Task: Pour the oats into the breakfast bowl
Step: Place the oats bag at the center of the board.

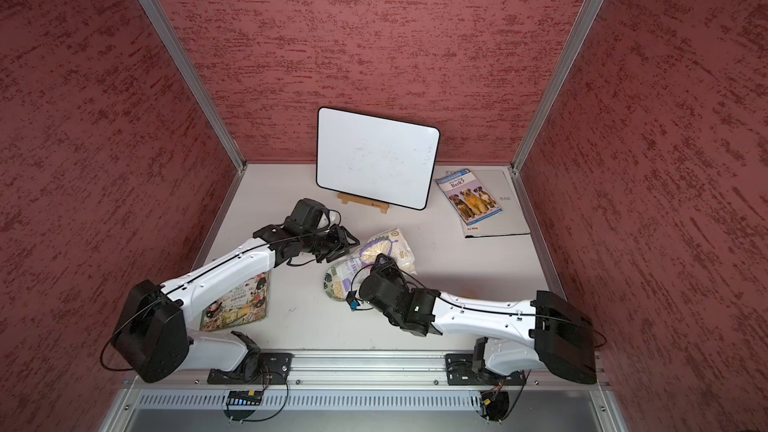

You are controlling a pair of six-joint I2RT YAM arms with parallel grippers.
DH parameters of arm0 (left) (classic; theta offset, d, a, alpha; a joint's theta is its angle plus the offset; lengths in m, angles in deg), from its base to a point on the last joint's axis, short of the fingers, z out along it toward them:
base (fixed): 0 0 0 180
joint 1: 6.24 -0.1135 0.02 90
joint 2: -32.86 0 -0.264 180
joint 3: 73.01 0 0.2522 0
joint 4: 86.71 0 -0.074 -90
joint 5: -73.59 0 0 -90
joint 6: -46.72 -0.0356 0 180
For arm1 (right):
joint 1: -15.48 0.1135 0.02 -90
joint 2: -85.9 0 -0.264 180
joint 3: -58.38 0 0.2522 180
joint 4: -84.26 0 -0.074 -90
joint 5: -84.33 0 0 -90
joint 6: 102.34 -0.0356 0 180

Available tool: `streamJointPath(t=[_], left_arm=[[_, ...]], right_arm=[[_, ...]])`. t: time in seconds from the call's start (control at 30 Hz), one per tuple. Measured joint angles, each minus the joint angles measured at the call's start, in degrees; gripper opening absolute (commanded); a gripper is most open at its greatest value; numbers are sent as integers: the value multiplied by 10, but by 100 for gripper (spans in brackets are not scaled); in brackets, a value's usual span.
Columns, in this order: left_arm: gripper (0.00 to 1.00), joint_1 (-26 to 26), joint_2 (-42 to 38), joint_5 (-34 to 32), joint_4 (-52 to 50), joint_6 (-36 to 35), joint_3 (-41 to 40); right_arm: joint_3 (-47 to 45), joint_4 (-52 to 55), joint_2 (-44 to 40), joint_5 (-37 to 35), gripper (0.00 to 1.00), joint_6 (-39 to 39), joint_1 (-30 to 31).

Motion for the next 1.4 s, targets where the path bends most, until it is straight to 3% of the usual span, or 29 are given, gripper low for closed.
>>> streamJointPath(t=[0.2,0.47,1.1,1.4], left_arm=[[58,-3,-14,-11,-14,0,1],[72,-12,-89,-59,-47,-5,10],[76,-54,-219,-146,-108,29,-8],[77,-56,-262,-162,-111,56,-24]], right_arm=[[0,40,-12,5,0,-69,0],[-4,72,-42,30,0,-175,0],[-47,99,-121,67,0,-487,0],[-149,5,-275,86,0,-605,1]])
